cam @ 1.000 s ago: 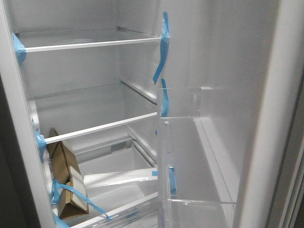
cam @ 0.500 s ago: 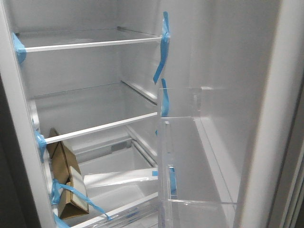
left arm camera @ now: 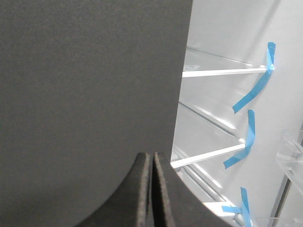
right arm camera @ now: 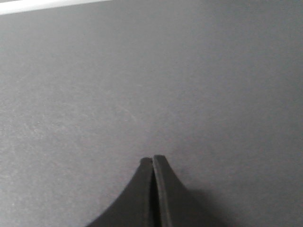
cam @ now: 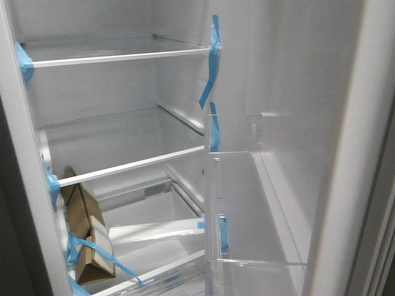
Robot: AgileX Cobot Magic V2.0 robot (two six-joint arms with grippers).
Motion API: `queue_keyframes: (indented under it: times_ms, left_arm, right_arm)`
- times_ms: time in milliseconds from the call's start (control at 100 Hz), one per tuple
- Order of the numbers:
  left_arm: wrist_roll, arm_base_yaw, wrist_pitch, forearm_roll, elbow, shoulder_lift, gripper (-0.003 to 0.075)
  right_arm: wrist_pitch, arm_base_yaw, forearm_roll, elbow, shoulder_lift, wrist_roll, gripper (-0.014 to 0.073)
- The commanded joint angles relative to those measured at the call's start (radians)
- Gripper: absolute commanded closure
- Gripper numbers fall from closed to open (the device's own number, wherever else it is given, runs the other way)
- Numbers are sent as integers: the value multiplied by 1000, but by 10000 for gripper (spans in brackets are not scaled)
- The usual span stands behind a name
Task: Close fridge door
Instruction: 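Push the grey door with the right gripper, swinging it toward the fridge body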
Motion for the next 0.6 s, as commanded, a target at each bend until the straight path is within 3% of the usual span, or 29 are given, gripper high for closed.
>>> queue_keyframes:
  times_ms: [0,310,590]
  left_arm:
    - [-2,-2,-83,-6,40,-21,740]
    - [-2,-2,-83,-6,40,-21,740]
    - [-2,-2,-83,-6,40,-21,740]
  right_arm:
    - [45,-6,26,-50,21,-5,665]
    - [150,-6,-52,-154,135,-5,665]
    - [275,-3,-278,-362,274,-5,665]
